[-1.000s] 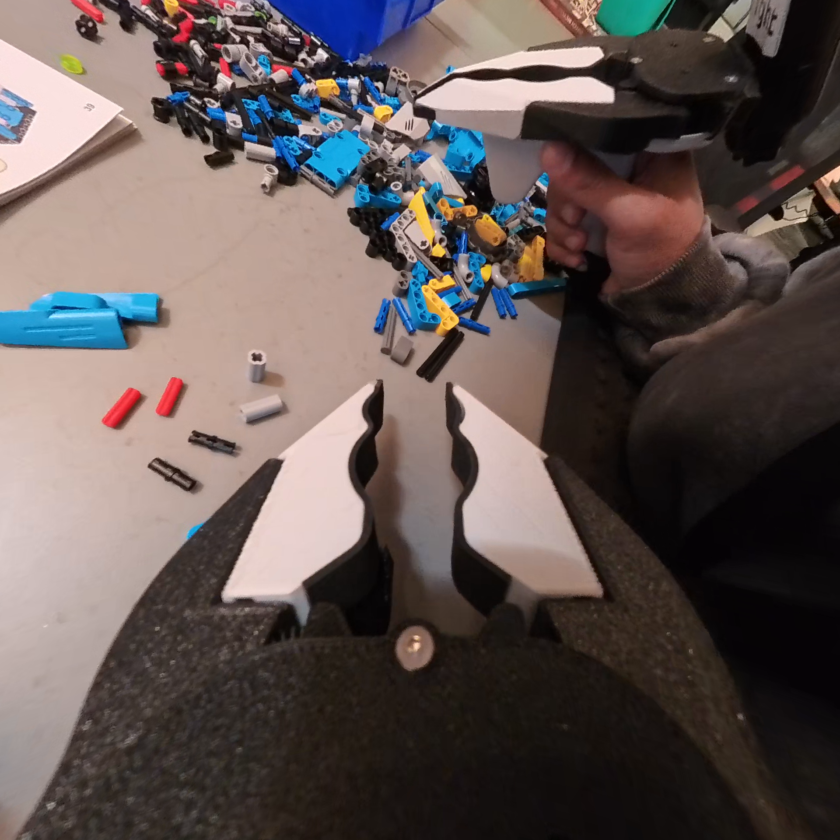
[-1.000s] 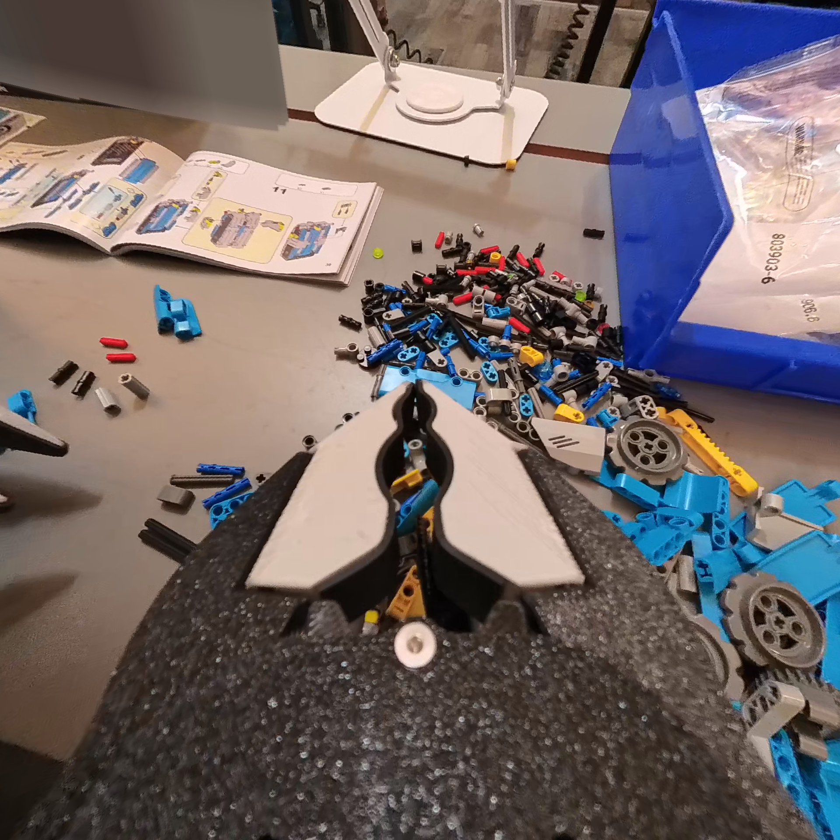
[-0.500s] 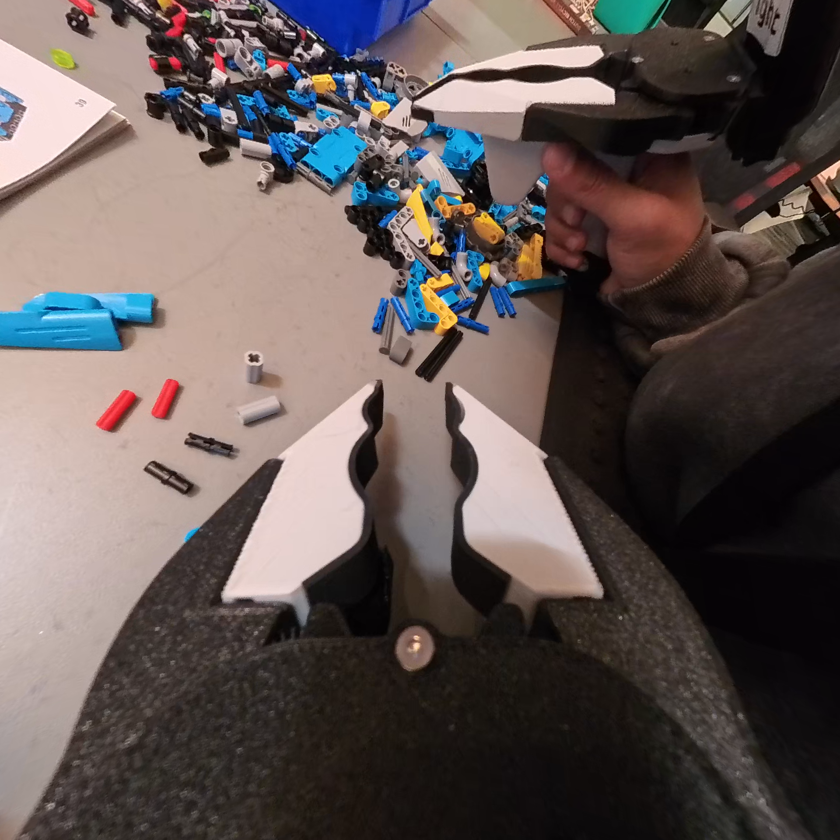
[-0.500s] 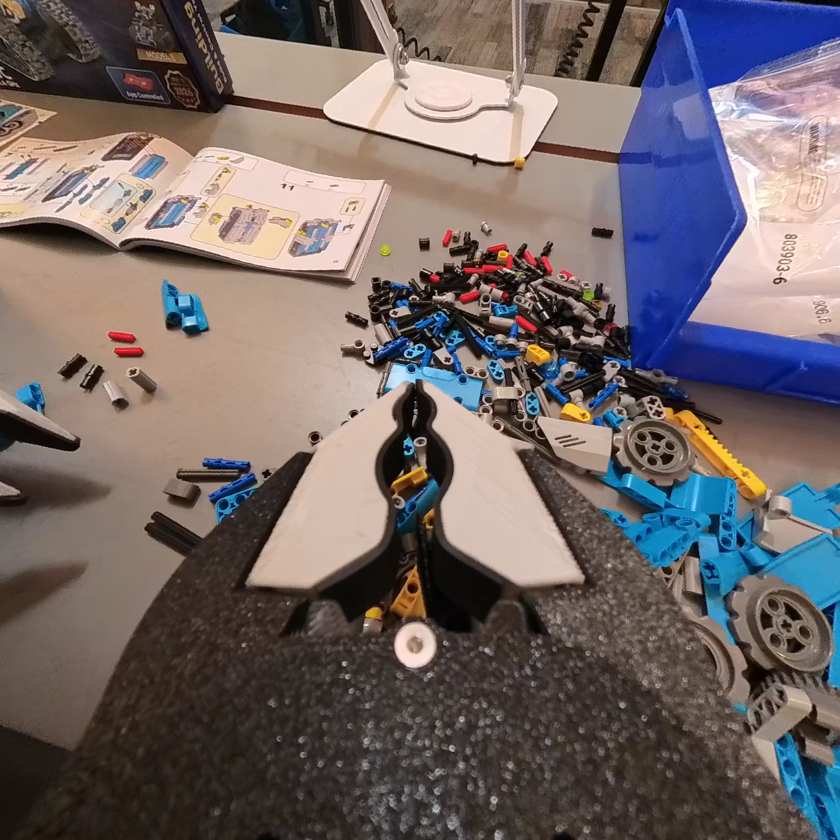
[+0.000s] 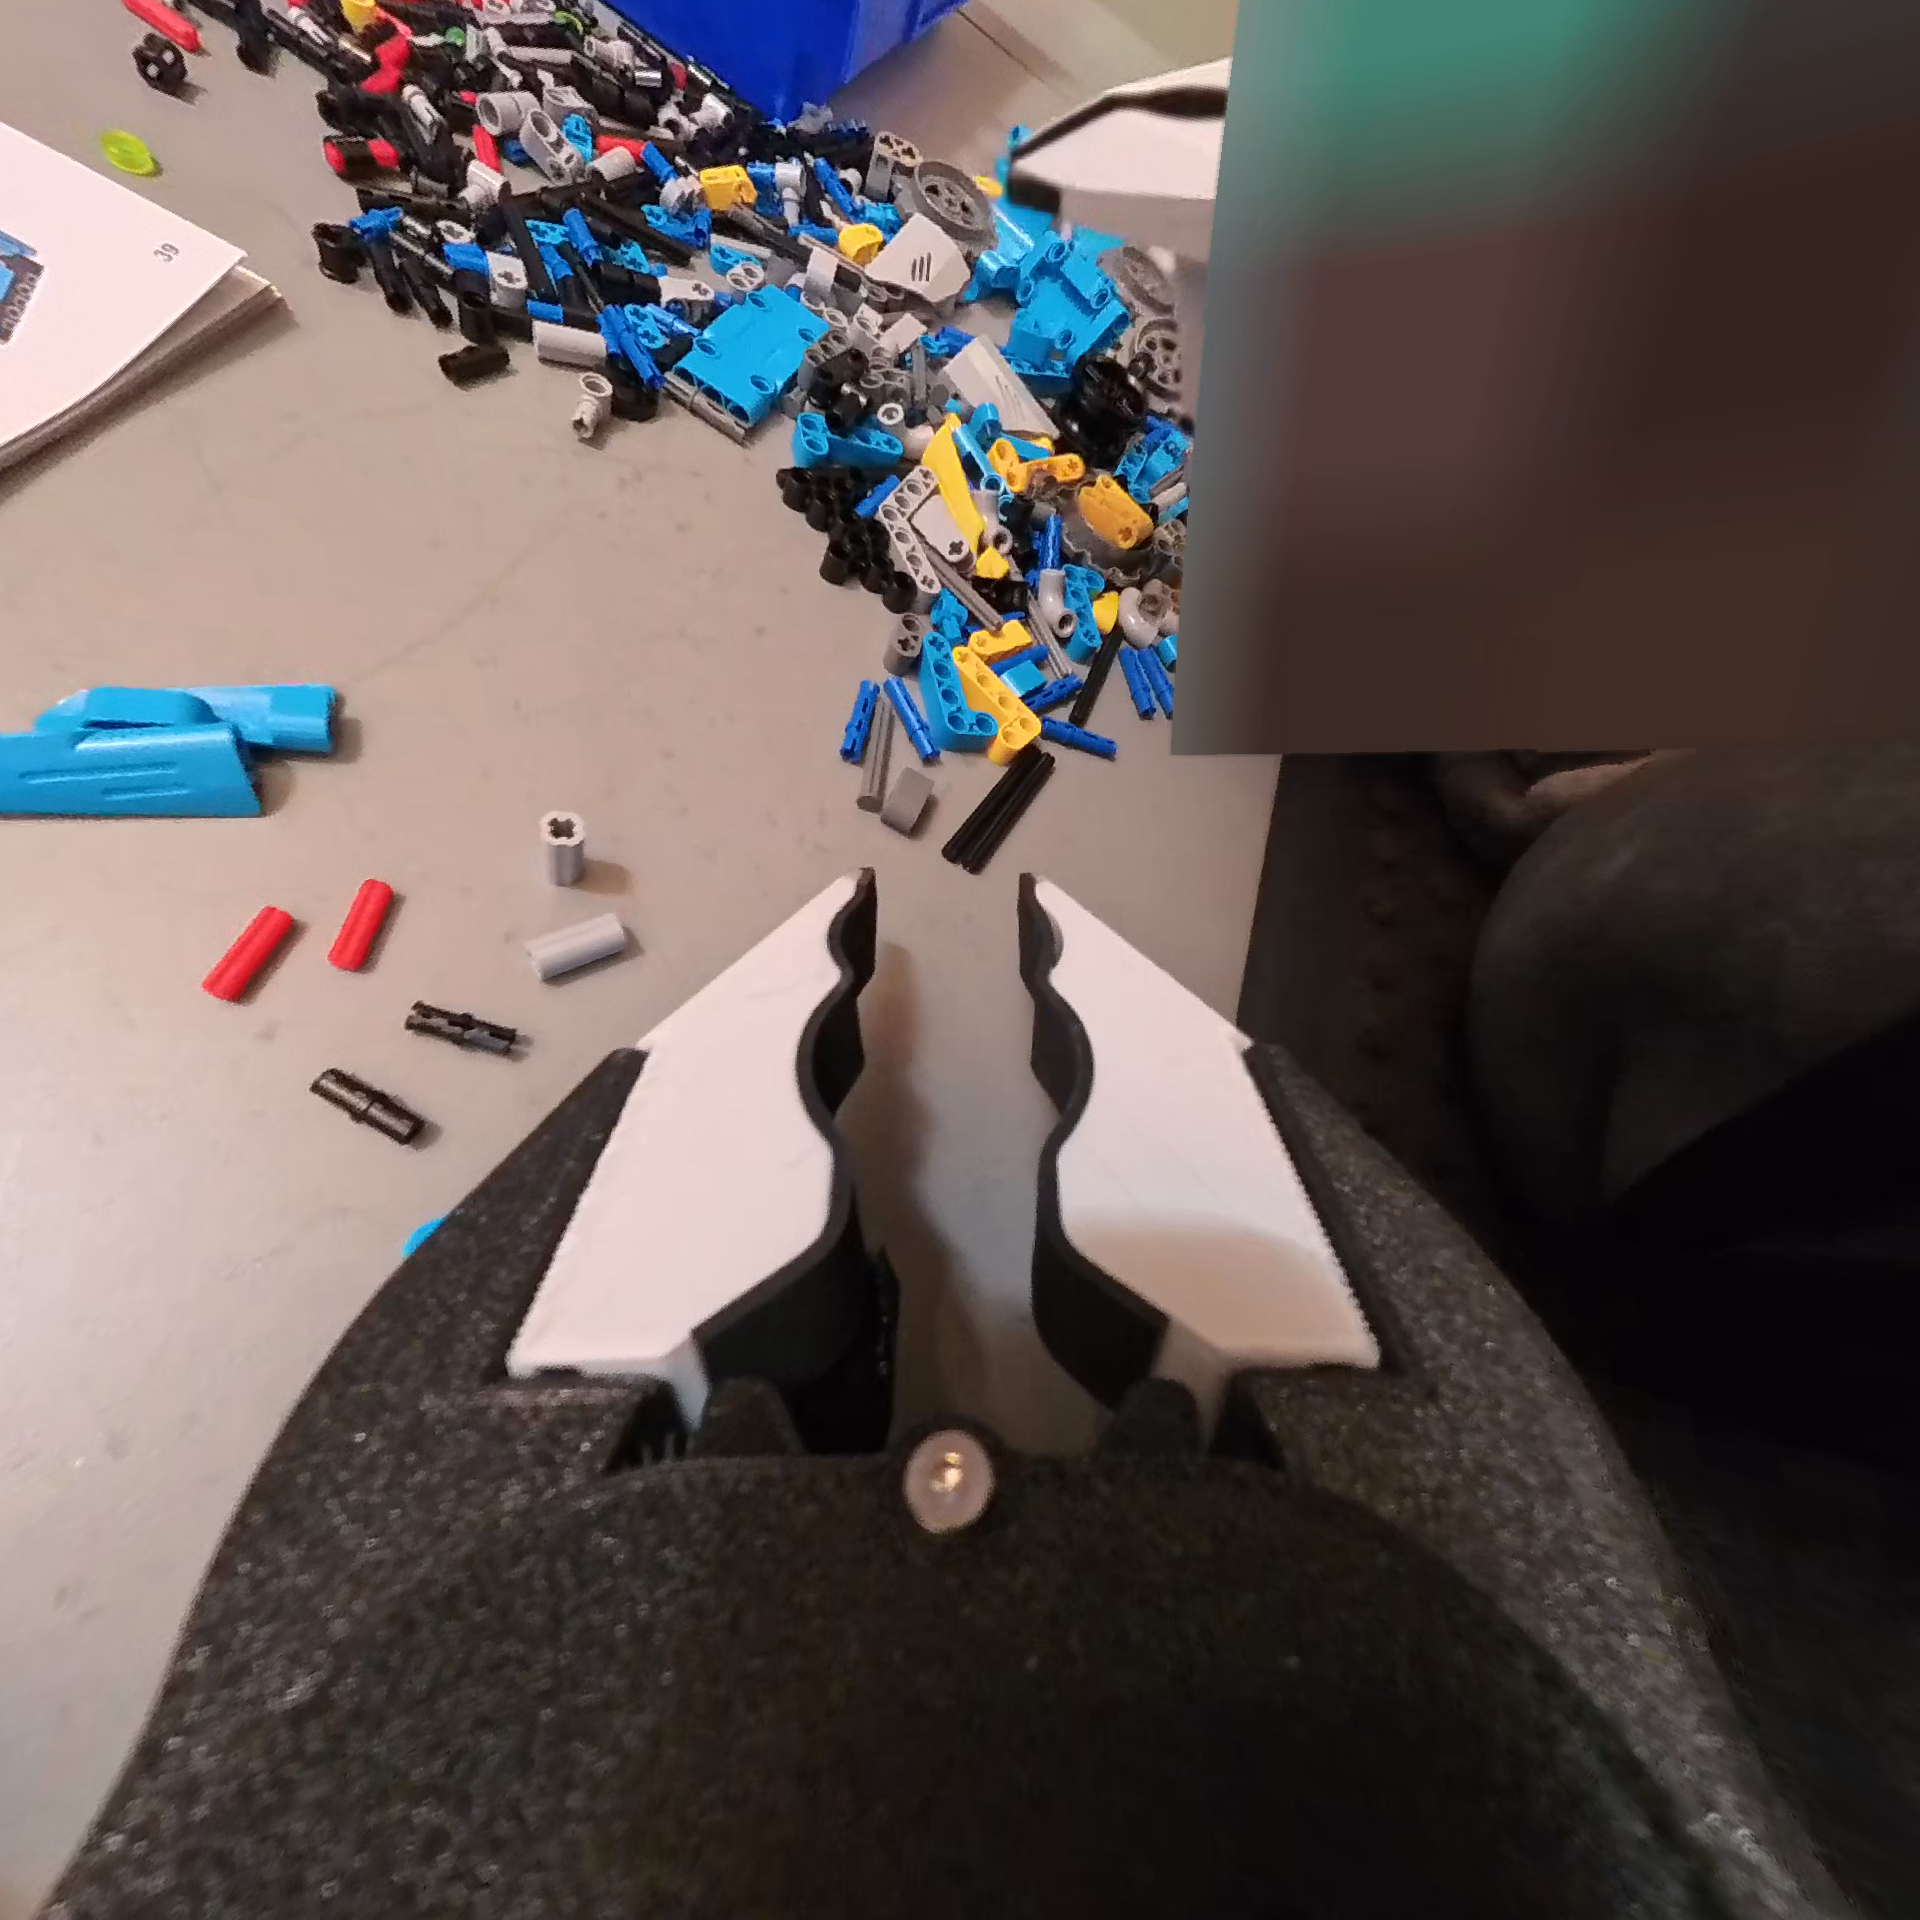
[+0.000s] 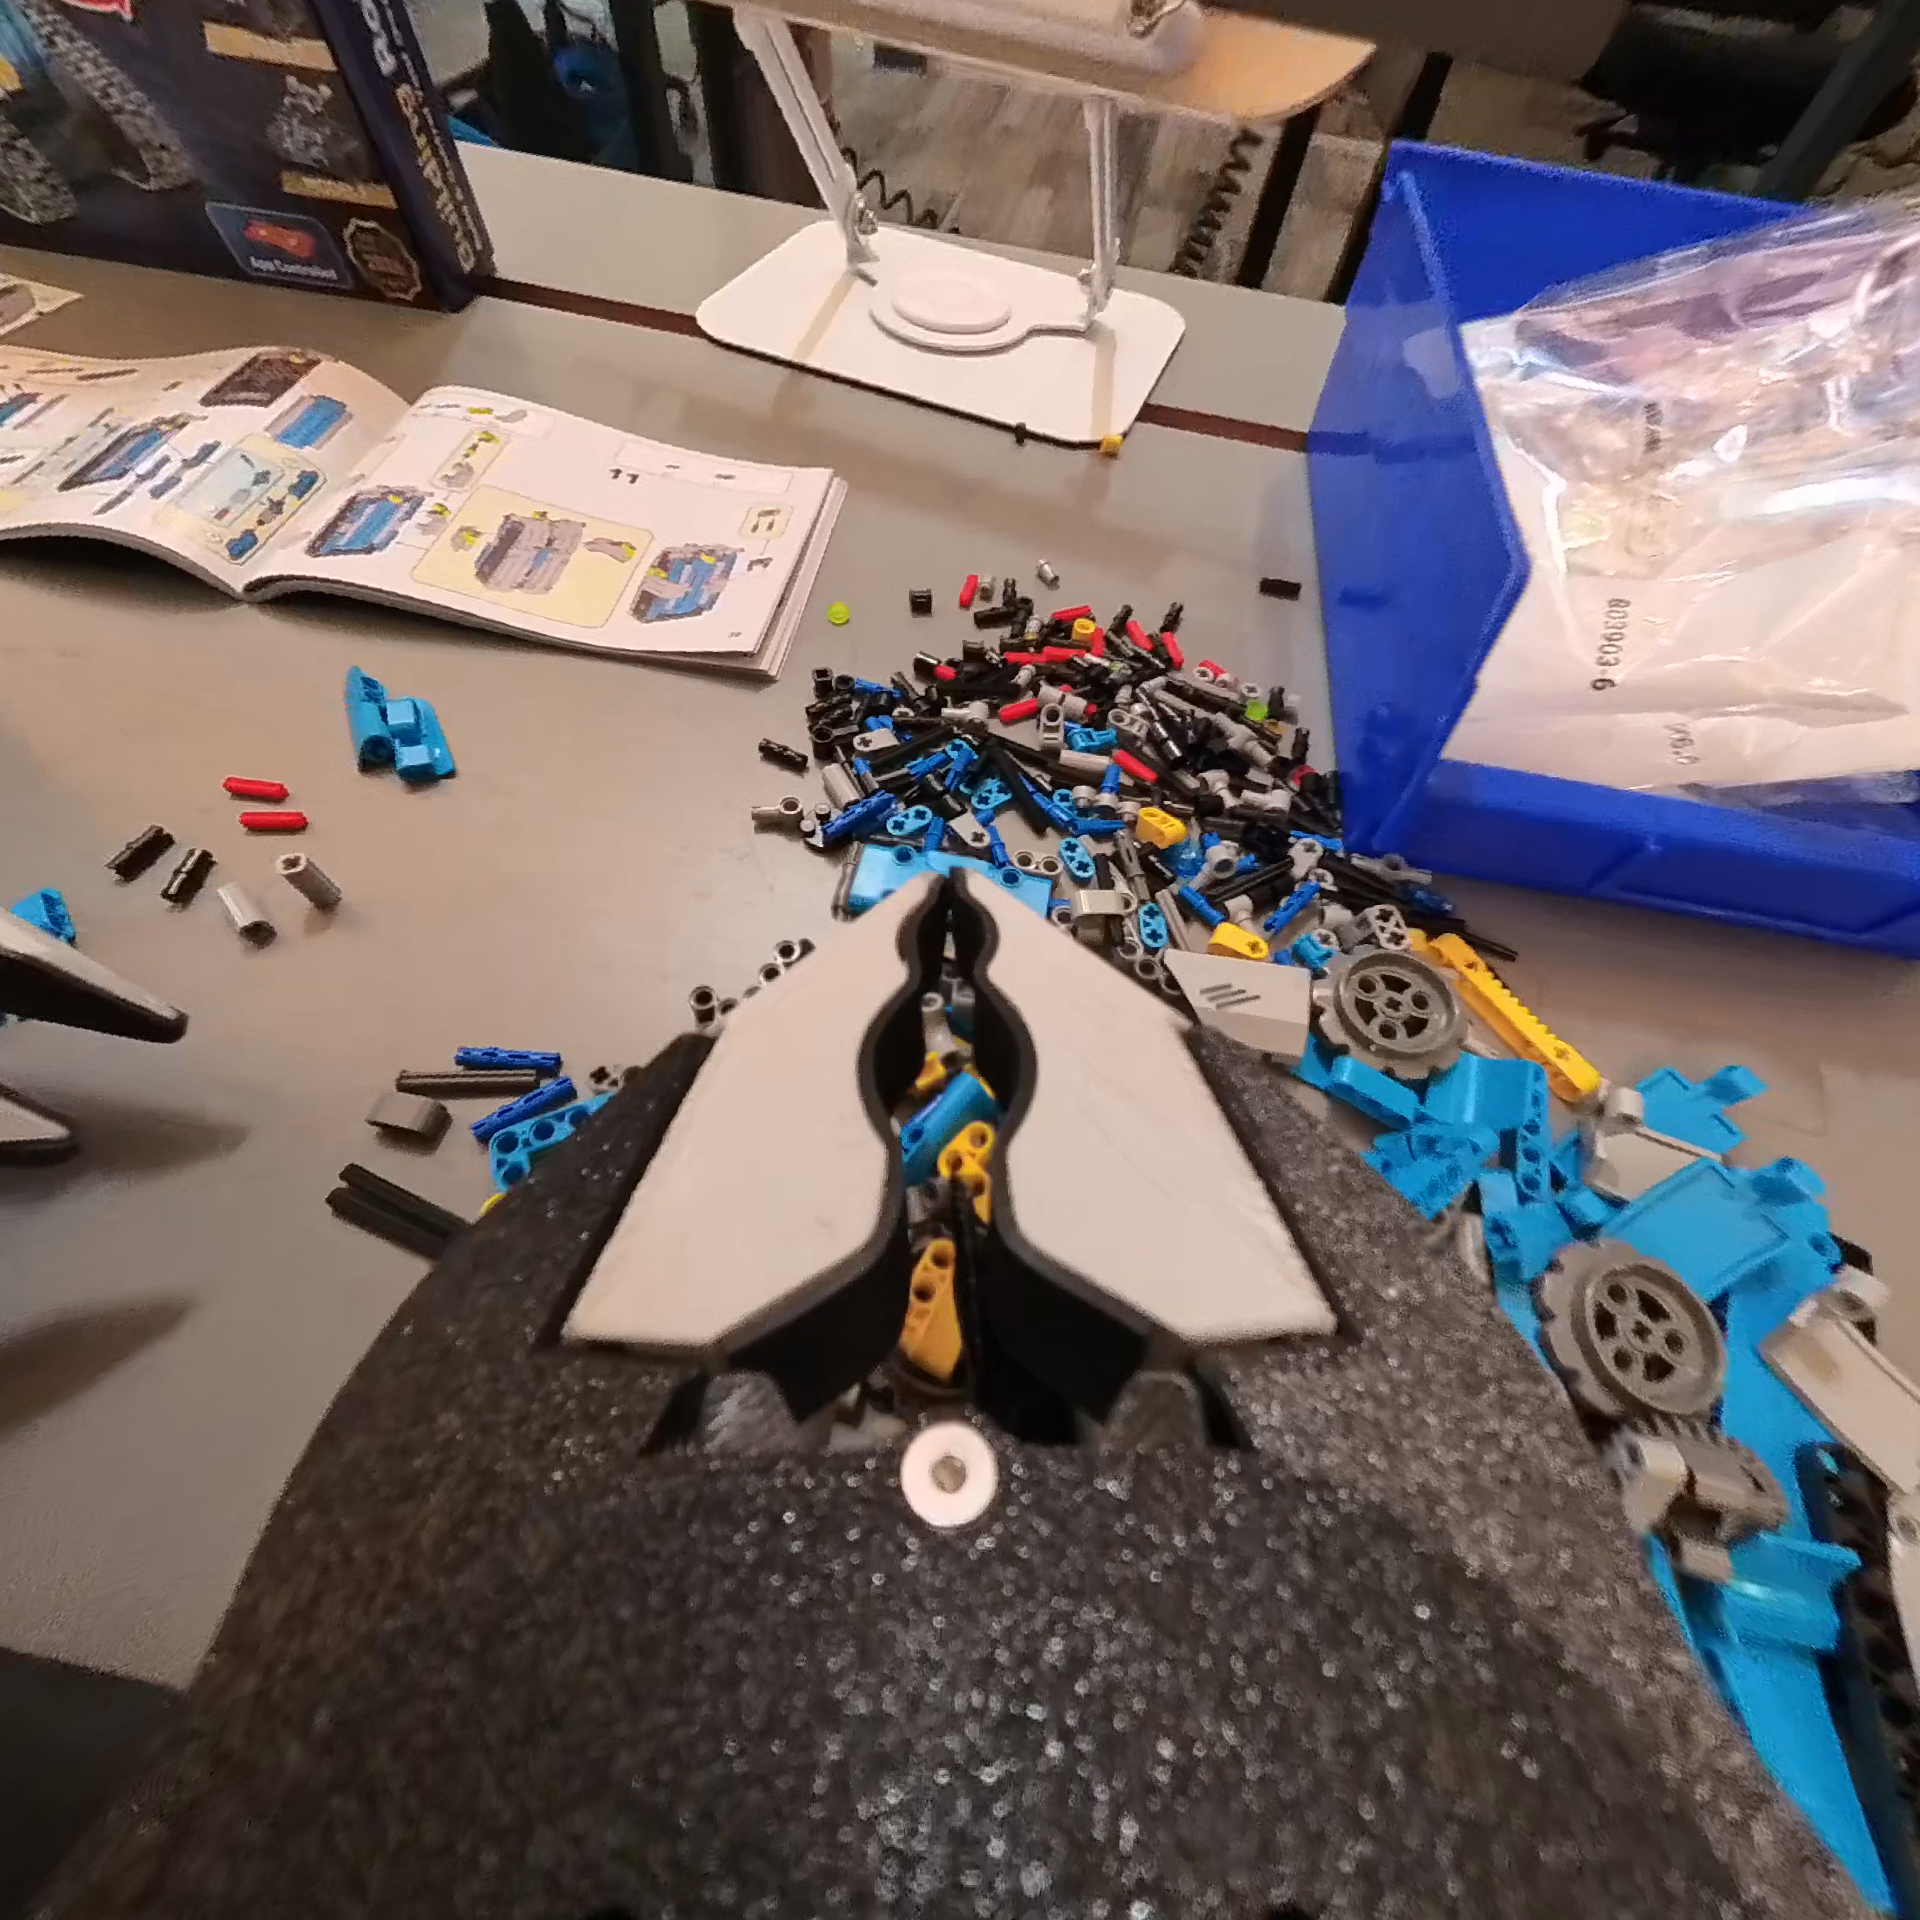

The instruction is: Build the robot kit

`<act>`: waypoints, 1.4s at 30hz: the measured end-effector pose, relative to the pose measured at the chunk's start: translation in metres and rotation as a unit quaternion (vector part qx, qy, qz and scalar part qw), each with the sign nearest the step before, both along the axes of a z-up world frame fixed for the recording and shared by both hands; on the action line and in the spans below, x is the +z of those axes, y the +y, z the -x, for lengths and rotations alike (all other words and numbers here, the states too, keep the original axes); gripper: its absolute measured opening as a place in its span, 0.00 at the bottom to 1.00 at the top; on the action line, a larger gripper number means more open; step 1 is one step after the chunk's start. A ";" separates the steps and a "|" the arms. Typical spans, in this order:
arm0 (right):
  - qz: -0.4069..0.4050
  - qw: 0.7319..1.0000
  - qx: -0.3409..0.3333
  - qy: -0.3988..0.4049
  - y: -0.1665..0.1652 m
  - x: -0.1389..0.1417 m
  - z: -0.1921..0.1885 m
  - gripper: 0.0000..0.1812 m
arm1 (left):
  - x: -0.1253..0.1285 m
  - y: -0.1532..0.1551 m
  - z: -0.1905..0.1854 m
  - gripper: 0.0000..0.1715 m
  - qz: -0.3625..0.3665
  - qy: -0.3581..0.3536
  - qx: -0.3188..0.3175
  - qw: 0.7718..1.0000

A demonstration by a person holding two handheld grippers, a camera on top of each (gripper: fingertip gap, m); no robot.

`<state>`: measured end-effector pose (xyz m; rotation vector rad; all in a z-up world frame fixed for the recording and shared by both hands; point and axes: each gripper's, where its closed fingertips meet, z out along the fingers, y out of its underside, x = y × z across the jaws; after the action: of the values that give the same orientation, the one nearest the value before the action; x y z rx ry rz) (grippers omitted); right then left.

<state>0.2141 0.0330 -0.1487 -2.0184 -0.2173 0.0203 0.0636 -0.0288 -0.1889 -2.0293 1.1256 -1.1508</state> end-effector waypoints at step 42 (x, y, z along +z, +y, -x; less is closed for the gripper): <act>0.163 0.986 -0.035 0.021 -0.093 -0.060 -0.025 0.00 | 0.007 0.006 -0.006 0.15 -0.176 0.037 0.034 0.983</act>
<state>0.2388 -0.0600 -0.2091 -2.3487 -0.1212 0.0572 0.0700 -0.0225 -0.1815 -1.8295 1.1903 -0.7826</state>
